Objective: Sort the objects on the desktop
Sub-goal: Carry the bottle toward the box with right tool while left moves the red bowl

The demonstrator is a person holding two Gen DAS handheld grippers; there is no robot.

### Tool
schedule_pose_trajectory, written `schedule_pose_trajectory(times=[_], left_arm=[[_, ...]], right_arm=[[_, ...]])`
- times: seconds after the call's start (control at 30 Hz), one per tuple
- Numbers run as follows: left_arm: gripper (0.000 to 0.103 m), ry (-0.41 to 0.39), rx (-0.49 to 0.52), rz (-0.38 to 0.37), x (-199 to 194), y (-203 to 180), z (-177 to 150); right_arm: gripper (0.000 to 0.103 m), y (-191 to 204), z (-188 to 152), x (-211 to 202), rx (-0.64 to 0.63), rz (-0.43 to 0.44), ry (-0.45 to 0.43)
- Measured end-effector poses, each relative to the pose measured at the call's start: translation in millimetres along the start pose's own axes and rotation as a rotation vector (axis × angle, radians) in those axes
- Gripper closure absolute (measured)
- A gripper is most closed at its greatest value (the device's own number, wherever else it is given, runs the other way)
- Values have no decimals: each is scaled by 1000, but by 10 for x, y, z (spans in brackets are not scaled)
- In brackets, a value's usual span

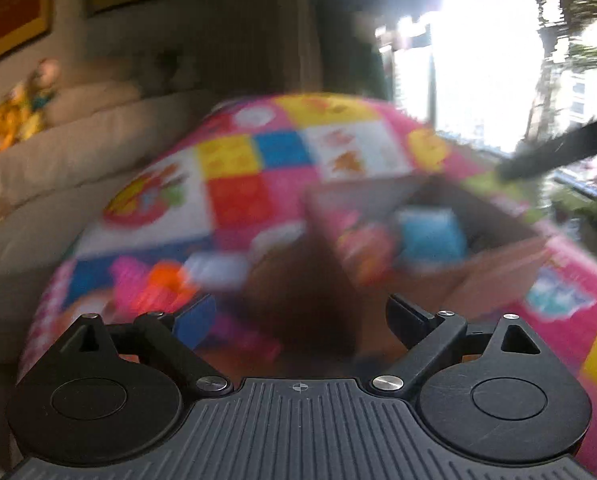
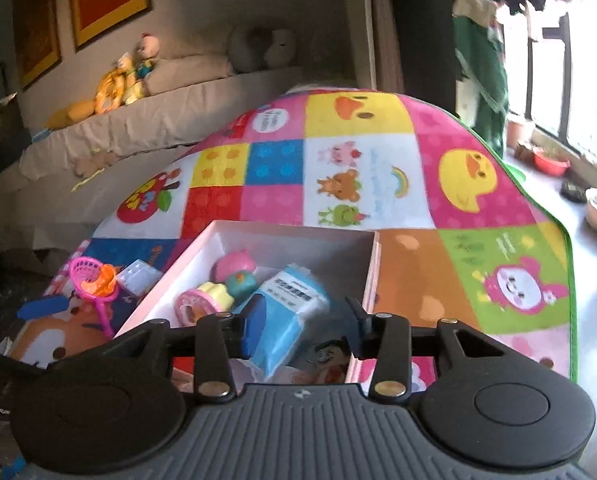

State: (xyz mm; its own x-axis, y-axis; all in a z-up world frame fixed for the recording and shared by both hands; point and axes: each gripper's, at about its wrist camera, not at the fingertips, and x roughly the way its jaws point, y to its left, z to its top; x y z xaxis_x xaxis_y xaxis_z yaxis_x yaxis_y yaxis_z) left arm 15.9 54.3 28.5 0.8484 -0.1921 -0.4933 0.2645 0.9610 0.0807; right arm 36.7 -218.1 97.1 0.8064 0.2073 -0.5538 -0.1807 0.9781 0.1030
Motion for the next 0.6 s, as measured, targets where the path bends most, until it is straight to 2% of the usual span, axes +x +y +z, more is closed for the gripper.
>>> schedule_pose_trajectory(times=[0.1,0.2,0.3,0.37,0.5,0.57,0.6], left_arm=[[6,74,-85,69,34,240,-224],[6,135,-198,84,61,468,-336],[4,113,-253,69,23,560,-346],[4,106,-261,56,-3,542,-359],[3,84,-268,30,-27,519,-381],[3,99,-289,14,-6,539,-385],[3,109,-301,6,13,558,-387]], right_arm=[[60,278,86,68,-66,56,17],[51,599,233,241,-112,127,55],[39,940,434,496,-135,205,115],[38,1175,572,704,-152,232,156],[57,1615,802,1265,-244,202,234],[60,1705,880,1586,-204,172,288],[66,1739,911,1763,-179,148,309]])
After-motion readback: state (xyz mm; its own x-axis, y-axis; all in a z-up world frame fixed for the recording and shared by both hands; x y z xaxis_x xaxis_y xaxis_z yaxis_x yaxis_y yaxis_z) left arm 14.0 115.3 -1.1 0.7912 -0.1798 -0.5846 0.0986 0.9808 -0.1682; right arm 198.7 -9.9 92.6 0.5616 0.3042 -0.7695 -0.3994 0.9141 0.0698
